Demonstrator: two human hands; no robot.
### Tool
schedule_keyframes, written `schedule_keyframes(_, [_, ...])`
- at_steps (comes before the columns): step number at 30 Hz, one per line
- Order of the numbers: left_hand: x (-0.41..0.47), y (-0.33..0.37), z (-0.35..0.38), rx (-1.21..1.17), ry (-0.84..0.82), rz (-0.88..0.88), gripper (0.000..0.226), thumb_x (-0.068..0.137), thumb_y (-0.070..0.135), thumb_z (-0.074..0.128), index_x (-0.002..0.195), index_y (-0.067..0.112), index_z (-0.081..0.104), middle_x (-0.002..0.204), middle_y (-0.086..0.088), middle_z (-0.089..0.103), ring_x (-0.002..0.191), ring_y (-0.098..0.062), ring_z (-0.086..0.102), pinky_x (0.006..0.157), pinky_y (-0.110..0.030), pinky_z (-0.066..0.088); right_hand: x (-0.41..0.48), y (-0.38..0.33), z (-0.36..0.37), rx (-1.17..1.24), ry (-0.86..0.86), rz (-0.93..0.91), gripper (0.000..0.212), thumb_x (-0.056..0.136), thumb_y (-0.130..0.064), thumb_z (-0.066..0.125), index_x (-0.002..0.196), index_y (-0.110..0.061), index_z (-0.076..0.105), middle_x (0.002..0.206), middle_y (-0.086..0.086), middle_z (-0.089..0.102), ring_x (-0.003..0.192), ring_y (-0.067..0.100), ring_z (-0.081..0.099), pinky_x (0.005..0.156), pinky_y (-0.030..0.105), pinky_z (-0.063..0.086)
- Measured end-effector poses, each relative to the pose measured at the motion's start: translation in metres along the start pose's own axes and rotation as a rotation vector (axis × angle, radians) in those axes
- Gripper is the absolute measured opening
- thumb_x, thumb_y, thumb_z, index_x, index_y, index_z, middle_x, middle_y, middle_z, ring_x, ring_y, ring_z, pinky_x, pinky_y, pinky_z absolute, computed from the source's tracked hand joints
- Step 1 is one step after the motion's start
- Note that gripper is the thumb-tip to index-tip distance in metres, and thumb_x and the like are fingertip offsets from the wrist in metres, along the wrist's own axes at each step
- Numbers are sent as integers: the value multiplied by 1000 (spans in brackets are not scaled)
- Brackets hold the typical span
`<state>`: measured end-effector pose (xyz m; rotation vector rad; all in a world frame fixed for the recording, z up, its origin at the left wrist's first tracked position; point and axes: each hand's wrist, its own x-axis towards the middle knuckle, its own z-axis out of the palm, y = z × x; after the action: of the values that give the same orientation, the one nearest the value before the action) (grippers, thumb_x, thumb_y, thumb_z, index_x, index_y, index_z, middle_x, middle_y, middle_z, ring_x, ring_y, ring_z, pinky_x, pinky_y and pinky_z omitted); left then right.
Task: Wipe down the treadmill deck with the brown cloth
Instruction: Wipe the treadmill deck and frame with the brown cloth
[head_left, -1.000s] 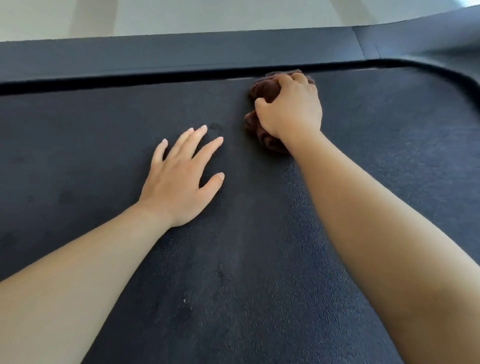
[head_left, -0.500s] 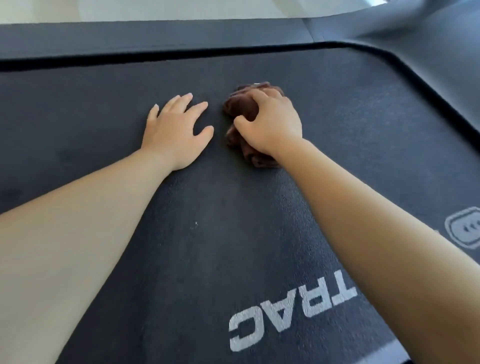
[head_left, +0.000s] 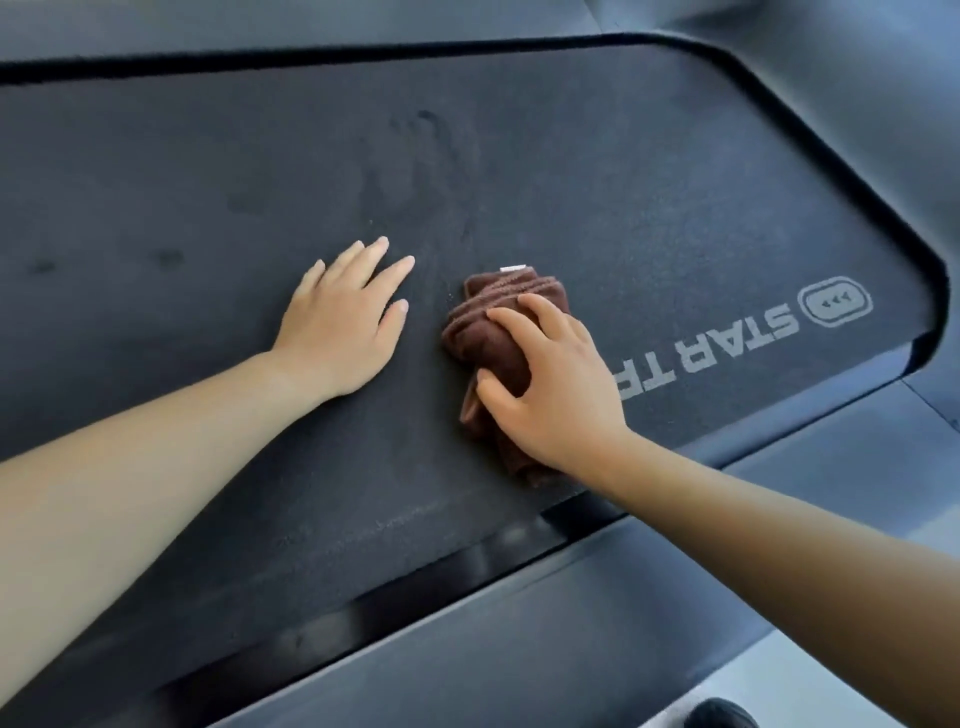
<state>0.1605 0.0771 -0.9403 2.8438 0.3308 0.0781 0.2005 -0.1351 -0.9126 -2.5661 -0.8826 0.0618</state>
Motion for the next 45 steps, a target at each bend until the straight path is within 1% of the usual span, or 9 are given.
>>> schedule_keyframes(5, [-13, 2, 1, -17, 49, -65, 49, 98, 29, 33, 146, 25, 28, 157, -4, 16, 145, -21, 12, 115, -43, 10, 17, -7, 4, -44, 19, 35, 53, 83, -44, 57, 133, -29, 50, 142, -4, 43, 128, 22, 38, 99, 37, 38])
schedule_keyframes(8, [-7, 0, 3, 18, 55, -68, 52, 96, 33, 34, 147, 26, 26, 157, -3, 16, 144, -20, 11, 115, -45, 10, 39, -8, 10, -19, 51, 53, 52, 83, -45, 57, 132, -29, 51, 140, -4, 44, 127, 21, 38, 97, 37, 39])
schedule_keyframes(11, [9, -5, 4, 30, 34, -50, 55, 94, 40, 35, 147, 31, 23, 158, -1, 12, 145, -19, 8, 115, -46, 7, 68, -6, 15, -7, 74, 71, 51, 82, -46, 56, 130, -30, 51, 140, -5, 44, 128, 21, 37, 96, 40, 40])
schedule_keyframes(17, [100, -34, 0, 64, 19, -78, 58, 92, 50, 31, 147, 34, 20, 158, -1, 11, 145, -19, 6, 115, -48, 4, 159, 5, 25, -16, 92, 40, 49, 82, -47, 54, 128, -30, 53, 138, -3, 46, 125, 23, 39, 92, 41, 42])
schedule_keyframes(21, [167, -58, -10, 56, 52, -212, 55, 94, 50, 32, 146, 34, 24, 157, -3, 15, 145, -22, 8, 115, -50, 4, 239, 16, 28, 17, 86, 52, 49, 81, -46, 54, 127, -29, 54, 139, -4, 45, 126, 24, 40, 93, 40, 42])
schedule_keyframes(23, [179, -63, -9, 50, 77, -257, 54, 93, 49, 33, 145, 36, 25, 157, -2, 15, 145, -20, 8, 116, -49, 4, 276, 16, 30, 15, 74, 69, 51, 81, -46, 54, 128, -27, 54, 139, -2, 45, 125, 25, 40, 91, 40, 42])
schedule_keyframes(31, [181, -65, -5, 51, 137, -249, 55, 90, 47, 36, 143, 38, 28, 156, 1, 18, 144, -16, 9, 116, -48, 5, 367, 18, 41, 12, 63, 72, 51, 80, -46, 52, 127, -26, 54, 138, -1, 45, 124, 25, 40, 92, 40, 43])
schedule_keyframes(38, [181, -63, -9, 25, 124, -255, 54, 90, 46, 39, 142, 39, 29, 156, 3, 18, 144, -14, 9, 116, -46, 5, 382, 15, 36, -5, 15, 47, 56, 81, -47, 51, 133, -25, 49, 141, 1, 42, 126, 27, 39, 90, 38, 42])
schedule_keyframes(45, [187, -71, -4, 0, 170, -245, 51, 90, 49, 39, 140, 39, 33, 154, 2, 23, 143, -15, 13, 115, -47, 5, 326, 28, 28, -16, 6, -48, 50, 82, -46, 53, 127, -25, 53, 137, 1, 47, 122, 27, 42, 79, 31, 35])
